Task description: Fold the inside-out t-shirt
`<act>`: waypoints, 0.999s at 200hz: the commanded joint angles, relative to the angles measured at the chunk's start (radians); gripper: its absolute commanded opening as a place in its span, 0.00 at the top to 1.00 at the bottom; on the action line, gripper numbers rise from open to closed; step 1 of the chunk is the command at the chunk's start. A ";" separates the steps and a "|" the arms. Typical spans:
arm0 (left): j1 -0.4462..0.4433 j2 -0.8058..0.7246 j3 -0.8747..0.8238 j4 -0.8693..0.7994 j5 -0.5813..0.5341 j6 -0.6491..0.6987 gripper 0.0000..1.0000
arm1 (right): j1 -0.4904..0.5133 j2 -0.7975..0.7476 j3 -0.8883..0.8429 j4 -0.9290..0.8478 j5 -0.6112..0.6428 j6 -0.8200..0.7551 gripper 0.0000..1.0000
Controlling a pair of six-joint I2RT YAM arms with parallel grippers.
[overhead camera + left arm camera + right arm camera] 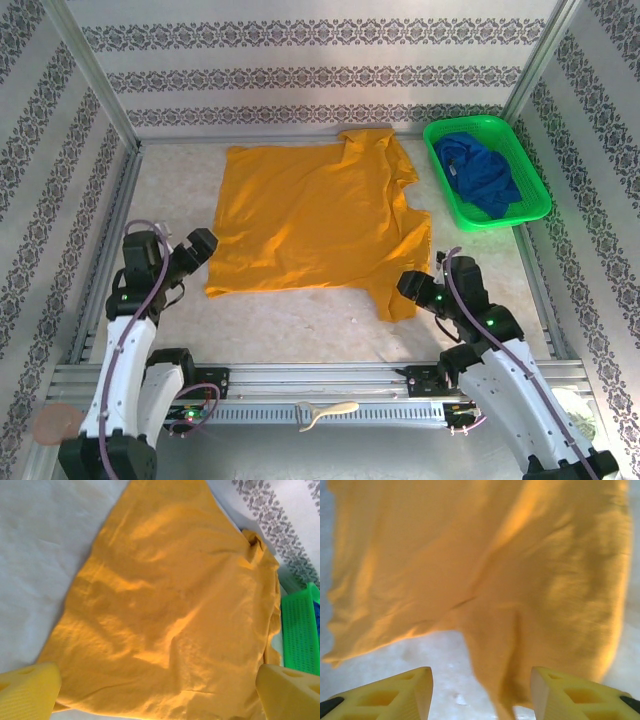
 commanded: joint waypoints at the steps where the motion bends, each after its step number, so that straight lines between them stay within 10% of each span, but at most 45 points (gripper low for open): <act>1: -0.040 0.090 0.013 0.077 0.081 -0.001 0.00 | 0.005 -0.032 -0.051 -0.106 0.149 0.035 0.45; 67: -0.280 0.350 -0.024 0.306 0.009 -0.064 0.00 | 0.007 -0.025 -0.164 -0.090 0.138 0.160 0.41; 137: -0.292 0.496 -0.157 0.511 -0.072 -0.115 0.00 | 0.009 0.071 -0.217 0.069 0.080 0.225 0.47; 181: -0.292 0.564 -0.180 0.546 -0.081 -0.101 0.00 | 0.007 0.051 -0.193 0.057 0.062 0.196 0.99; 200: -0.291 0.583 -0.188 0.545 -0.094 -0.103 0.00 | 0.008 -0.004 -0.127 -0.023 0.085 0.173 1.00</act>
